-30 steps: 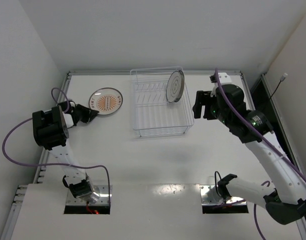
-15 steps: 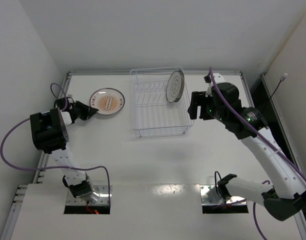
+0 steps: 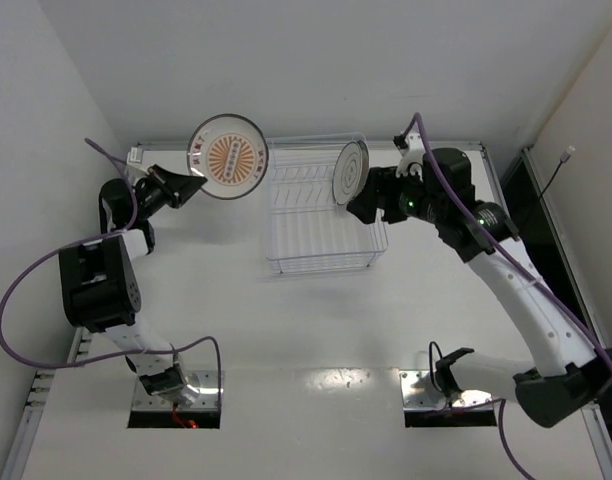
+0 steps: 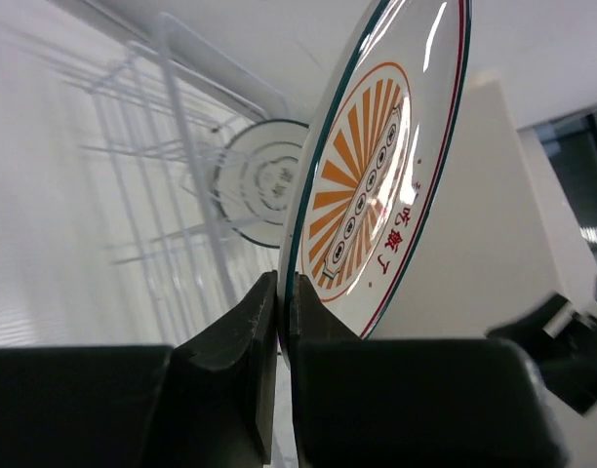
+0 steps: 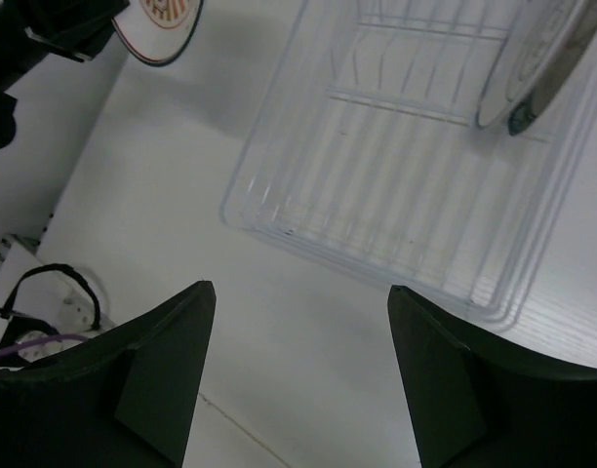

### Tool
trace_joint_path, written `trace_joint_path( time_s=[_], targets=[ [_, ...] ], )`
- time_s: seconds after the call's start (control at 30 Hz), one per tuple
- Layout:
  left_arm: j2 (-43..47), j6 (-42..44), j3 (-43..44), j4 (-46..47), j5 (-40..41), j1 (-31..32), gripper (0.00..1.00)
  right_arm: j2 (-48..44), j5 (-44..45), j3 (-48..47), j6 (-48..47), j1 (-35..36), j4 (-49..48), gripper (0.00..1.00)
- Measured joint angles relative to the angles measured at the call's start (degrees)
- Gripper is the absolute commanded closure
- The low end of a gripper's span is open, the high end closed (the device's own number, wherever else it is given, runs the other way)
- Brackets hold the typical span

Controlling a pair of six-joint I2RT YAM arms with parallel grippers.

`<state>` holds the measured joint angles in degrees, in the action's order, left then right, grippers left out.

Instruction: Load the plates into the dish rack

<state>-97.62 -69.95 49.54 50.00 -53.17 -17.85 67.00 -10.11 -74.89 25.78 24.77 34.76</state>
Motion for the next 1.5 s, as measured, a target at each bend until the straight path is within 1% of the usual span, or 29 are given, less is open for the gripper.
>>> trace_joint_path(
  time_s=[0.13,0.2,0.33,0.47,0.5,0.53,0.57,0.6,0.63,0.67,0.7,0.73,0.83,0.9,1.0,1.13,1.23,1.37,1.5],
  targets=[
    [-1.0,-6.4,-0.3,9.2,-2.6,2.3,1.00,6.1,-8.9,0.3,1.5,-2.6,-8.5,0.32],
    [-1.6,-8.5,-0.3,12.2,-3.2,4.8,1.00,9.9,-13.0,0.4,2.8,-3.6,-13.5,0.32],
    [-2.0,-10.1,-0.3,14.2,-5.0,11.5,1.00,18.1,-18.6,0.0,5.4,-4.5,-21.6,0.32],
    [-2.0,-10.4,-0.3,14.5,-6.7,16.9,1.00,23.7,-20.4,-0.7,7.3,-4.6,-25.7,0.32],
    [-2.0,-10.3,-0.3,14.6,-7.0,17.7,1.00,24.4,-20.4,-1.1,7.5,-4.7,-25.7,0.34],
    [-2.0,-10.1,-0.3,14.5,-7.2,18.5,1.00,25.0,-20.3,-1.8,7.6,-4.9,-25.7,0.39],
    [-2.0,-9.8,-0.3,14.2,-7.4,18.9,1.00,25.6,-20.3,-2.5,7.8,-5.0,-25.8,0.47],
    [-2.0,-9.1,-0.3,13.4,-7.5,19.4,1.00,25.9,-20.2,-3.1,7.9,-5.1,-26.2,0.64],
    [-2.0,-8.3,-0.1,12.4,-7.5,19.7,1.00,26.0,-20.1,-3.4,8.0,-5.1,-26.6,0.69],
    [-2.0,-7.7,0.0,11.4,-7.5,20.0,1.00,26.0,-20.1,-3.7,8.2,-5.1,-26.8,0.70],
    [-2.0,-7.0,0.1,10.4,-7.5,20.2,1.00,26.0,-20.1,-4.0,8.2,-5.1,-27.1,0.70],
    [-2.0,-6.6,0.2,9.7,-7.6,20.4,1.00,26.0,-20.0,-4.0,8.3,-5.1,-27.4,0.66],
    [-2.0,-5.2,0.5,8.1,-7.9,20.5,1.00,25.4,-18.6,-3.6,8.3,-5.2,-27.3,0.59],
    [-1.9,-4.0,0.9,6.6,-7.9,20.5,1.00,23.2,-16.8,-2.2,8.3,-5.6,-26.7,0.54],
    [-1.9,-2.5,1.4,4.8,-8.1,20.5,1.00,17.5,-13.6,-0.2,8.0,-7.0,-25.0,0.46],
    [-1.9,-0.7,1.5,2.6,-7.4,20.6,1.00,9.4,-12.9,0.0,7.9,-8.5,-25.2,0.45],
    [-1.9,-0.2,1.5,1.9,-7.3,20.6,1.00,7.3,-14.8,-0.6,7.9,-8.5,-26.8,0.45],
    [-1.9,0.3,1.5,1.7,-7.1,20.8,1.00,10.8,-16.4,-0.1,8.3,-7.9,-27.8,0.45],
    [-1.9,0.5,1.5,1.5,-7.1,20.8,1.00,15.6,-16.9,3.5,8.9,-7.1,-28.1,0.45]
  ],
)
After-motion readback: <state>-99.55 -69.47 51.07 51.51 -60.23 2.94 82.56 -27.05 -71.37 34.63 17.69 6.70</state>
